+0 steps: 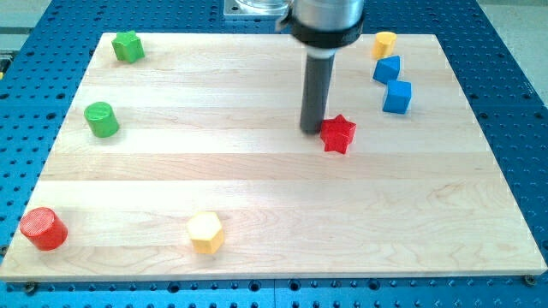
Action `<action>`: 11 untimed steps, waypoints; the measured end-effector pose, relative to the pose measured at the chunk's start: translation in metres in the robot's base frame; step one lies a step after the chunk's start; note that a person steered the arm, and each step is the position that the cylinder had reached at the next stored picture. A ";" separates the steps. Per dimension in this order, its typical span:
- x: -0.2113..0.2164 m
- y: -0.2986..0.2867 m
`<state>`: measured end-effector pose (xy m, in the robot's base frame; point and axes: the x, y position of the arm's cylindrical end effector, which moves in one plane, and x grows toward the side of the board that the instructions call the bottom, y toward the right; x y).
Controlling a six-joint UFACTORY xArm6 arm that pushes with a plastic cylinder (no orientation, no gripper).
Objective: Push the yellow hexagon diagonally bottom left to the red star
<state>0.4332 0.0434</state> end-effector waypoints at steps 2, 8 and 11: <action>0.014 0.077; -0.009 0.106; 0.136 0.064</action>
<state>0.5695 0.1070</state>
